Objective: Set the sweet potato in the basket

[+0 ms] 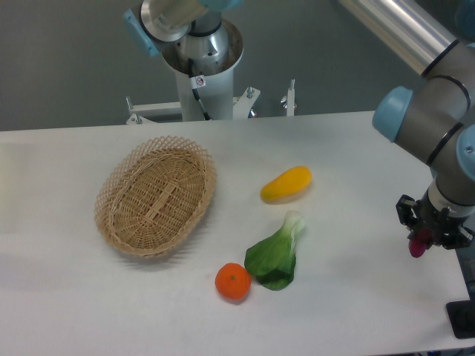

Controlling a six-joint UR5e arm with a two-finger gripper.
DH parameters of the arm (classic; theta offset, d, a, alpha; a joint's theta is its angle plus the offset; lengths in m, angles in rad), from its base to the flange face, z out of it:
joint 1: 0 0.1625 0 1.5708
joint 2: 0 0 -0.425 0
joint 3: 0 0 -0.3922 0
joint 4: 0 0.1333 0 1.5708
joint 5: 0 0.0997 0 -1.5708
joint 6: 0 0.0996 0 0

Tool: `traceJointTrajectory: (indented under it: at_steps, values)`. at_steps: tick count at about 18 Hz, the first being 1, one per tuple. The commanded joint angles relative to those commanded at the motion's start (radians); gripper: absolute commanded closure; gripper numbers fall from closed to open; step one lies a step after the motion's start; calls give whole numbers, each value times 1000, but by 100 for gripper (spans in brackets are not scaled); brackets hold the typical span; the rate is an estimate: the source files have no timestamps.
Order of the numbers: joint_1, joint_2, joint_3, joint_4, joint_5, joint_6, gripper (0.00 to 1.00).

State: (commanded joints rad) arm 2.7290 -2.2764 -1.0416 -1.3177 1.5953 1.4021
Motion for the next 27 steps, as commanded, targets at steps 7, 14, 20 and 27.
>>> traceJointTrajectory:
  at_steps: [7,14,20,27]
  values:
    - [-2,2,0,-2,-5,-3,74]
    - [-5,23,-44,34,-14,-3,74]
    - [-26,46,-94,78,-64,-129,74]
    - [-83,52,-100,78,-66,-201,74]
